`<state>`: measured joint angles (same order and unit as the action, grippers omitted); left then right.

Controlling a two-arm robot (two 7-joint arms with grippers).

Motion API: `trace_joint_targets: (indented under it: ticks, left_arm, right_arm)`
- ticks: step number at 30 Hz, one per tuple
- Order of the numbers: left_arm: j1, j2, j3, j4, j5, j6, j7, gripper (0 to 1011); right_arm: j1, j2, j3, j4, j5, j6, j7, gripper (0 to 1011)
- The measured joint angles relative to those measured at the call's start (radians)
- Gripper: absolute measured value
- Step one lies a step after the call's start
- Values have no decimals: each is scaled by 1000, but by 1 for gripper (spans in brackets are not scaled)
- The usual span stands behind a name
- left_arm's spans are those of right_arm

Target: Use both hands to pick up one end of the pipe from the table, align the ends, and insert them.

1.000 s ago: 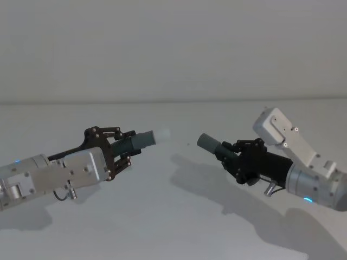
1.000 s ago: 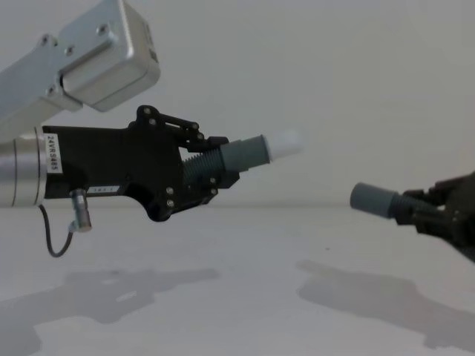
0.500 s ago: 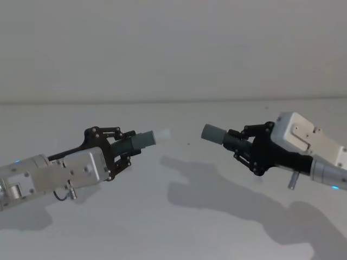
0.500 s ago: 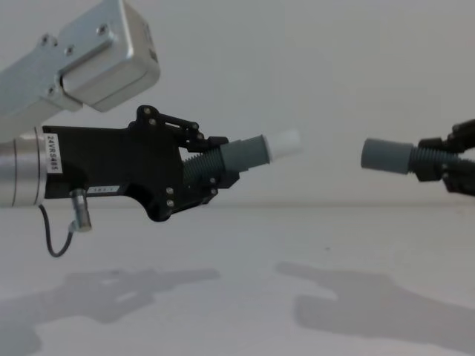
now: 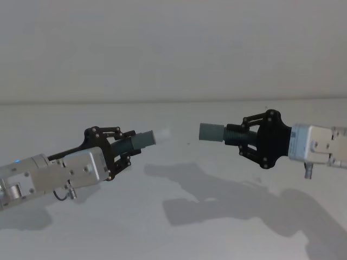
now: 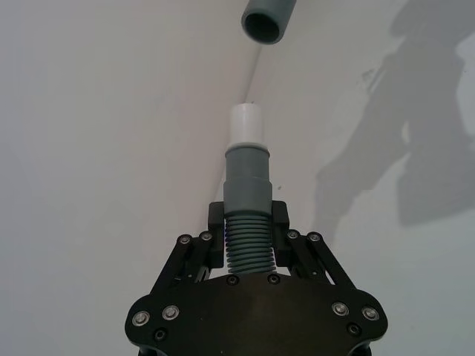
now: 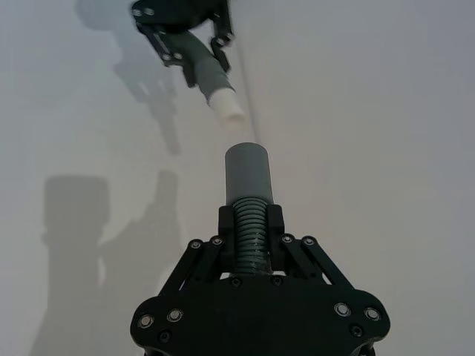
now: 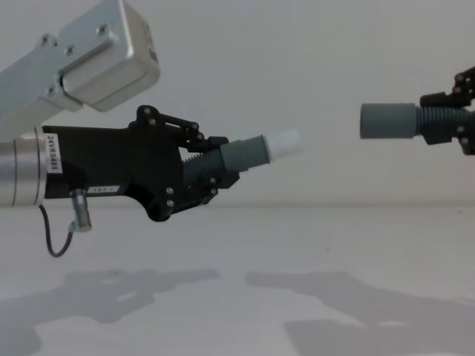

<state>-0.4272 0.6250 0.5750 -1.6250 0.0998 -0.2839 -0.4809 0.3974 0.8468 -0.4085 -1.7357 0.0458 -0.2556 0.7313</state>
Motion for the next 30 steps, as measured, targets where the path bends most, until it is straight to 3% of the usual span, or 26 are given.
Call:
trace_joint_targets:
  ticks: [5,12,30]
  left_arm:
    - [0,0,0,0,0,0,0,327]
    - [0,0,0,0,0,0,0,327]
    - [0,0,0,0,0,0,0,327]
  right_arm:
    - [49,7,-23,10,-21,-59,50,226]
    - [99,2,-48,30,-42,-95,89,226]
    - [161,-47,-86,86,-61,-77,95,226]
